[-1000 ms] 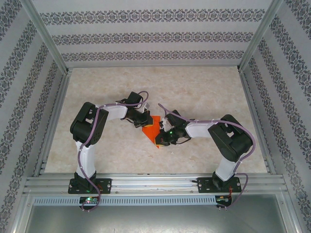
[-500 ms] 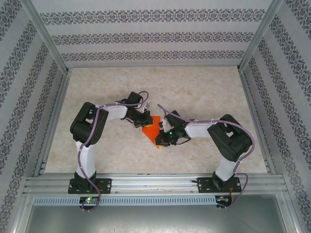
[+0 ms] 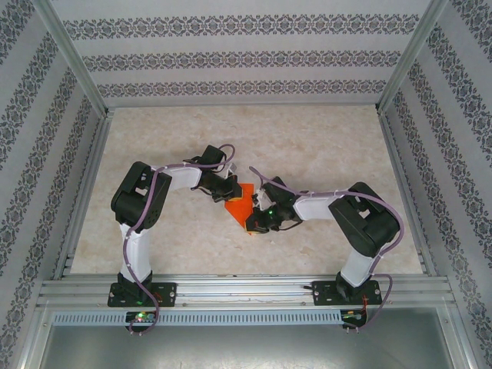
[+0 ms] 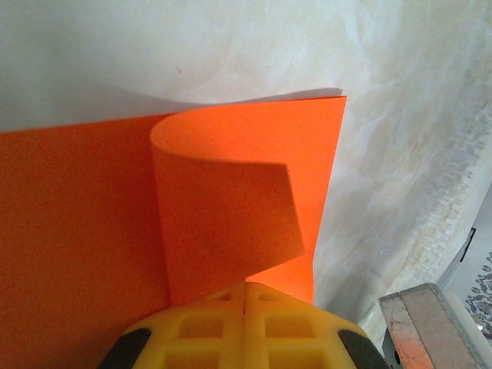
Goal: Fold a paper plane with a square sheet of paper (fold left side to right side)
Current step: Fourth fold the wing at the center of the table.
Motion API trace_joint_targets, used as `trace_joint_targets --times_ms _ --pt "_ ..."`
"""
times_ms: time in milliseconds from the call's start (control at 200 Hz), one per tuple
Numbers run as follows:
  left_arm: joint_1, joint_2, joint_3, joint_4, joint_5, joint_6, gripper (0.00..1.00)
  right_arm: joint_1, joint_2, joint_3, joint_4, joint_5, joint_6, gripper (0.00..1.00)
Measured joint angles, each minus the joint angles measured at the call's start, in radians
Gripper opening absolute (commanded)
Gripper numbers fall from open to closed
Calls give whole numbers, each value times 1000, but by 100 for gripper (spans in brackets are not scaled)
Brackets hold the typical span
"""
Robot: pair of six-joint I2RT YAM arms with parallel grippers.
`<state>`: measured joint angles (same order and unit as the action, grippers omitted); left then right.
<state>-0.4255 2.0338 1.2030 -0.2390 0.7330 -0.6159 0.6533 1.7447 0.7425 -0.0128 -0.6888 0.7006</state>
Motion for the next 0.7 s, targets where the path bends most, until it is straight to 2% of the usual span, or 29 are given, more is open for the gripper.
trace_joint_targets --times_ms 350,530,700 --pt "0 0 0 0 0 0 0 22 -79 -32 -74 -13 1 0" --pt "0 0 0 0 0 0 0 -24 -179 -32 -71 -39 4 0" --pt "0 0 0 0 0 0 0 -59 -171 -31 -1 -42 17 0"
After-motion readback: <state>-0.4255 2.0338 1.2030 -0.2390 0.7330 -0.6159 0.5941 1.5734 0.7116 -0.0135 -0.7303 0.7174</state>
